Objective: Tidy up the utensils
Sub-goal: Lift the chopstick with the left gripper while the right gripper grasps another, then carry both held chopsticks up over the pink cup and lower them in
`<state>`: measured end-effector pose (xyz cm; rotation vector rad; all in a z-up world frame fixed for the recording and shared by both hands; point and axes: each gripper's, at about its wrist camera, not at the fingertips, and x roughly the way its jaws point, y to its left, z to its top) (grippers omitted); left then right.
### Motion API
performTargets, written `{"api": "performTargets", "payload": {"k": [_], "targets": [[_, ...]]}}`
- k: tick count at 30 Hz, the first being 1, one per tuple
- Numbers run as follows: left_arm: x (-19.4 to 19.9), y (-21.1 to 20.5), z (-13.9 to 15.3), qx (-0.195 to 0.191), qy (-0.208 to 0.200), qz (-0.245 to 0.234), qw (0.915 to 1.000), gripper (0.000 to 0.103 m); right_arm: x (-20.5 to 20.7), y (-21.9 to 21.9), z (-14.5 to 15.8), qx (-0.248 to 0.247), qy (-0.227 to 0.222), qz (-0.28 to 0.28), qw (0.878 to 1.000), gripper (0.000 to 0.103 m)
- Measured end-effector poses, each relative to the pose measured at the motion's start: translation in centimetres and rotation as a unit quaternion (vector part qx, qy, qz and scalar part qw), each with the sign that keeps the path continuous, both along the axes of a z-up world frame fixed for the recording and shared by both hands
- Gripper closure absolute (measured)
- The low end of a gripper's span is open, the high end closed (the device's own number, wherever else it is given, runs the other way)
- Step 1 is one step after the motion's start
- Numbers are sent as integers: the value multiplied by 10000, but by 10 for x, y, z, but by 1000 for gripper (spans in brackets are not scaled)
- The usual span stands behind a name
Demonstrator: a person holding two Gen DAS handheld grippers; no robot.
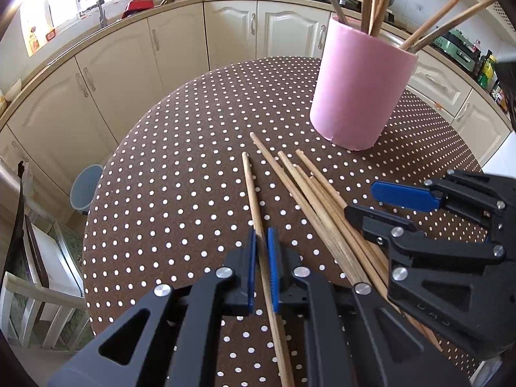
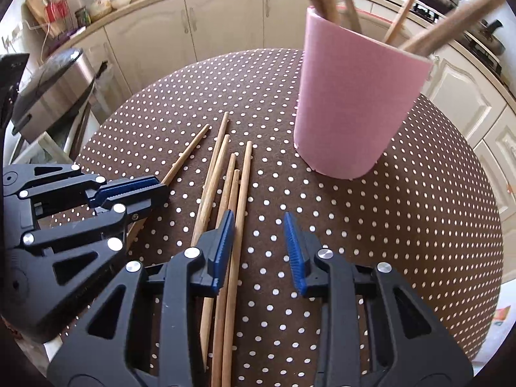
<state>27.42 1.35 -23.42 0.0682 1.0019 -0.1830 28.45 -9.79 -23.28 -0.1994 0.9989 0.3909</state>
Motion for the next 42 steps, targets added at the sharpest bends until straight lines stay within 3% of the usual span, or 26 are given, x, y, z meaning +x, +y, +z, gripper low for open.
{"api": "performTargets", "payload": {"k": [5, 10, 13, 21, 32, 42], "targets": [[1, 2, 1, -43, 30, -6, 10000, 95, 9, 12, 2, -301, 119, 89, 9994, 76], [5, 0, 1, 26, 41, 4, 10000, 95, 17, 23, 0, -436, 154, 167, 9988, 89], [7, -1, 2, -15, 60, 55, 10000, 95, 17, 29, -1, -386, 155, 219, 9989, 96], [2, 0, 10, -110, -125, 100, 9998, 97, -1, 6, 3, 138, 46, 105, 9998, 97], [-32, -6, 69, -513, -867, -47, 9949, 97, -48, -29, 61, 1096, -714, -48, 9914, 97], [-81, -29, 124, -742, -1741, -357, 9813, 97, -96, -86, 115, 1586, -1528, -208, 9752, 97]]}}
